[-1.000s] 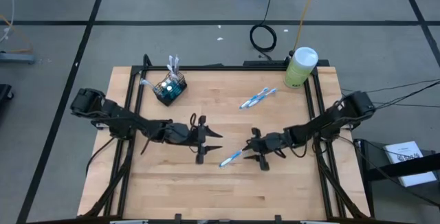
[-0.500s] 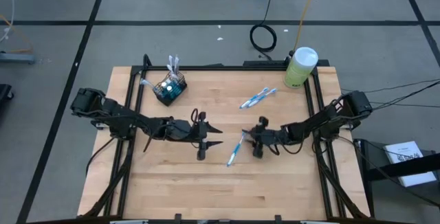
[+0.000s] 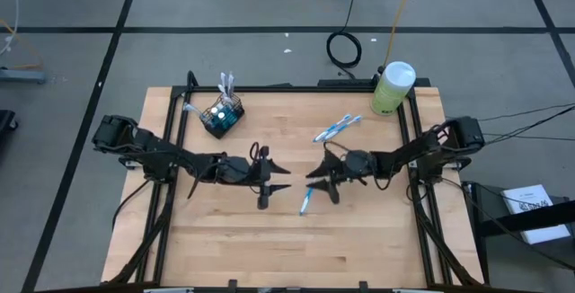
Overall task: Pick & Place toothbrushing station
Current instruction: Put the blue toothbrush into the left compartment of the wire organizer
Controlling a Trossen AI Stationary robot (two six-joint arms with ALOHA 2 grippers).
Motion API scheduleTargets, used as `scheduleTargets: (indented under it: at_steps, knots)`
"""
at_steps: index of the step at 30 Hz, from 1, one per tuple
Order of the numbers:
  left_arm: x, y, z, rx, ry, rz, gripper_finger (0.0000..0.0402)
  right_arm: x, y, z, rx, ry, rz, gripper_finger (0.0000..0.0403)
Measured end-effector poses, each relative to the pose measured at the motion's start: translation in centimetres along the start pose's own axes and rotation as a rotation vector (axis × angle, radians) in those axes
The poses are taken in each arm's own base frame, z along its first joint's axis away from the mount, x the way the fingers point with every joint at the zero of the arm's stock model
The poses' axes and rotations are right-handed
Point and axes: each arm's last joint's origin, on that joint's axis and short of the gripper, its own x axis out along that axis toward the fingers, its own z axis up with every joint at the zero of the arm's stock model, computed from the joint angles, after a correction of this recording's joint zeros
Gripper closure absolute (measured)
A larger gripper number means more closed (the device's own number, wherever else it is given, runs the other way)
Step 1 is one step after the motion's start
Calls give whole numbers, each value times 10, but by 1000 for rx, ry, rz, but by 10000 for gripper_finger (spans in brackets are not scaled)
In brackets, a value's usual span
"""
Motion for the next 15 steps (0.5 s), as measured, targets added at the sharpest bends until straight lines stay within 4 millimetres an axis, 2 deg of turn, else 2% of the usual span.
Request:
scheduleTargets:
  at_steps: [6, 10, 15]
  knots:
    - [1, 5, 0, -10, 0, 16, 215, 24, 18, -11, -206, 158, -186, 248]
    - [1, 8, 0, -14, 0, 25, 215, 43, 30, -13, -213, 224, -130, 248]
    - [1, 8, 0, -19, 1, 26, 215, 46, 38, -29, -152, 374, -31, 248]
